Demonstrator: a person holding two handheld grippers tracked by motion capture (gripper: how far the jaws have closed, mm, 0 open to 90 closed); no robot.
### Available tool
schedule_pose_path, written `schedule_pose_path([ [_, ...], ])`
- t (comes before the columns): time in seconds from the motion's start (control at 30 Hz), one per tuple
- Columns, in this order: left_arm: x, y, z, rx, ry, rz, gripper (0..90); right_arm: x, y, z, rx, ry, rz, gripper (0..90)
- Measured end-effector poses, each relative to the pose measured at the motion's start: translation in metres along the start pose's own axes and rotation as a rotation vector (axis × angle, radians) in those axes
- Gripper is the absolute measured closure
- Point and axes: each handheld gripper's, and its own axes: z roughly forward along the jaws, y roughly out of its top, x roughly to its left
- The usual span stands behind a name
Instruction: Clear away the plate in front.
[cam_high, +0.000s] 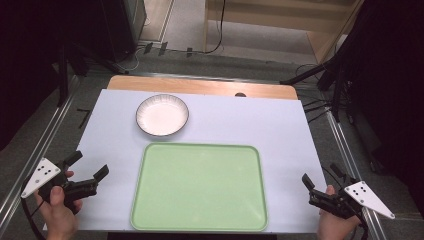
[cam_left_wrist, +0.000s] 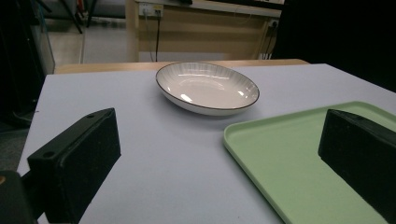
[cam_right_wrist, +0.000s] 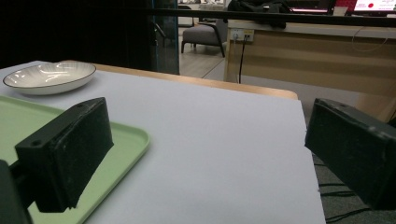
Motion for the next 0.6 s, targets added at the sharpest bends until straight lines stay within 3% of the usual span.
schedule_pose_path([
  [0.23,-0.001,0.004,0.0,0.005,-0.005,0.001,0.0,0.001,-0.001,0.0,0.003,0.004,0.0,1.3],
  [0.33,-0.004,0.012,0.0,0.0,-0.011,0.01,0.0,0.002,0.0,0.0,-0.002,0.002,0.0,1.3],
  [0.6,-0.011,0.038,0.021,0.058,-0.036,0.009,0.0,0.0,-0.003,-0.001,0.001,-0.002,0.014,1.3],
])
